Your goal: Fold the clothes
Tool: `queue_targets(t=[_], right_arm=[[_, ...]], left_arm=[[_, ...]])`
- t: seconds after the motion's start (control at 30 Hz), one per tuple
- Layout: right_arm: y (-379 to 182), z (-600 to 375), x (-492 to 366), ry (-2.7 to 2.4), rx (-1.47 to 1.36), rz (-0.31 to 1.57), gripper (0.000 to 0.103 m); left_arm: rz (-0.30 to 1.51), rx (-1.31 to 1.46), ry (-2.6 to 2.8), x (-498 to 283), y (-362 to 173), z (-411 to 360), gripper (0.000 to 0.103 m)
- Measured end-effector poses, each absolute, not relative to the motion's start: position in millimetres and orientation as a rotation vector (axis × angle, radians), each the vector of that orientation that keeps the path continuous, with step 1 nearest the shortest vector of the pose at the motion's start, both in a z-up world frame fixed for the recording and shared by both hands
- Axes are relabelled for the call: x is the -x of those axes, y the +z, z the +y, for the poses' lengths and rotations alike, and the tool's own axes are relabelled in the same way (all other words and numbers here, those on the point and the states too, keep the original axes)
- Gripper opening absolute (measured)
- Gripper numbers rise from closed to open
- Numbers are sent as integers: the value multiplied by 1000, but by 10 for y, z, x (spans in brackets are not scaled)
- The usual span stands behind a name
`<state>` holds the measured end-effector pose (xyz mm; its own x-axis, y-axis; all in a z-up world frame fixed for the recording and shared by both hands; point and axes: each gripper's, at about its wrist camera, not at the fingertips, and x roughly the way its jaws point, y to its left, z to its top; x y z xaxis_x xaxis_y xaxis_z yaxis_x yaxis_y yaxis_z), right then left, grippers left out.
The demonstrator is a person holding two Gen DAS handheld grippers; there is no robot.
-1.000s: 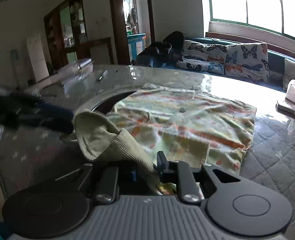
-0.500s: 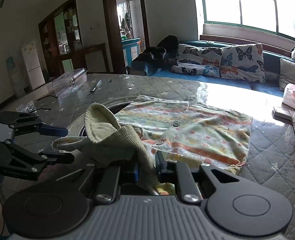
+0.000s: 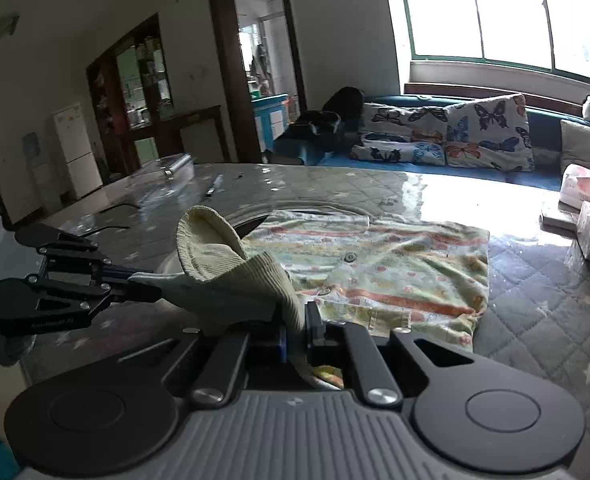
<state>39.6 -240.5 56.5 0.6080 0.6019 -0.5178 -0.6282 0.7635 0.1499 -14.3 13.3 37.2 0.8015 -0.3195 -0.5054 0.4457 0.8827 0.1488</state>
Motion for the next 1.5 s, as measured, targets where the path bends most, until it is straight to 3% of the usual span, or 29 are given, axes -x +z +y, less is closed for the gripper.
queue_targets(t=[0.3, 0.5, 0.93, 1.23, 1.43, 1.5], right_arm=[[833, -2625, 525, 789, 76, 554, 7], [902, -2612, 627, 796, 101, 559, 6], [1128, -2244, -622, 752, 161, 565, 6], [459, -1928, -1615, 641, 95, 681, 6], [290, -2196, -1652, 557, 28, 685, 23], [304, -2339, -1596, 531, 22, 687, 43]], left_arm=[[508, -224, -488, 1035, 591, 97, 8], [499, -186, -485, 1131, 637, 130, 8], [524, -75, -417, -78, 775, 351, 8], [746, 49, -338, -1151, 165, 558, 8], [780, 62, -319, -1220, 21, 612, 8], [776, 63, -320, -1221, 41, 611, 8]])
